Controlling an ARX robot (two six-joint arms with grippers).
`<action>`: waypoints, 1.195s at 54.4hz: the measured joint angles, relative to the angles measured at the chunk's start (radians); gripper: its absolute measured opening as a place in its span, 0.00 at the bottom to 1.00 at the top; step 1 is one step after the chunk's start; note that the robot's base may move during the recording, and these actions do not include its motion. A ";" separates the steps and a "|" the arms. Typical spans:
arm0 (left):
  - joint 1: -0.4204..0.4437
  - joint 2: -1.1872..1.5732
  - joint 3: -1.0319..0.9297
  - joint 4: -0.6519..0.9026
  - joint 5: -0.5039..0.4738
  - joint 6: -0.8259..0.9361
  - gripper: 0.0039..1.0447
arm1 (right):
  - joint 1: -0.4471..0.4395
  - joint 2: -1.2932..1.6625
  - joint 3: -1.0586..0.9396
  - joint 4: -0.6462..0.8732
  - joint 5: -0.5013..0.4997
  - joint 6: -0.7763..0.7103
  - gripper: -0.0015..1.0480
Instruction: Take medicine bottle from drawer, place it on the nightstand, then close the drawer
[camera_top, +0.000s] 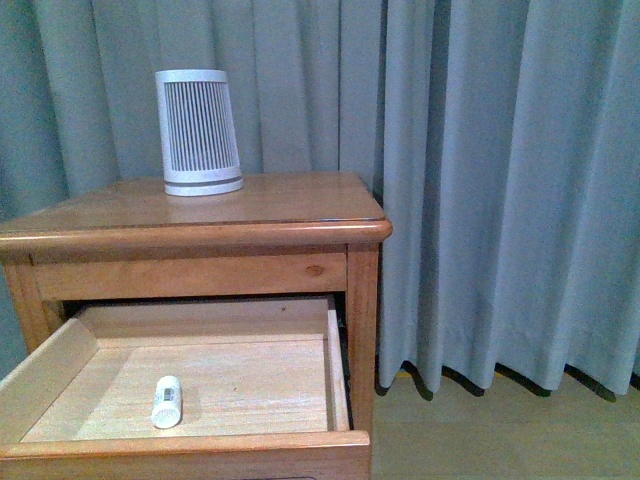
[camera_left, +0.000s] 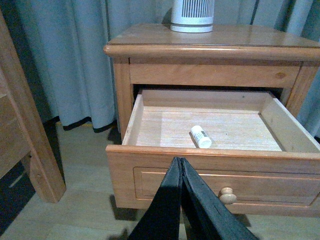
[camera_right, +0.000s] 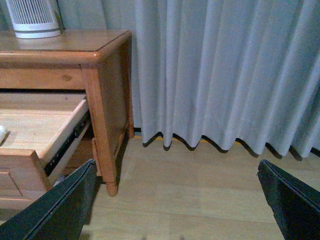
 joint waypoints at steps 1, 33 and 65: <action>0.000 0.000 0.000 0.000 0.000 0.000 0.15 | 0.000 0.000 0.000 0.000 0.000 0.000 0.93; 0.000 -0.002 0.001 0.002 0.002 0.000 0.94 | 0.000 -0.001 0.000 0.000 0.002 0.000 0.93; 0.000 -0.003 0.000 0.001 0.000 -0.001 0.94 | 0.249 1.181 0.571 0.211 0.314 0.098 0.93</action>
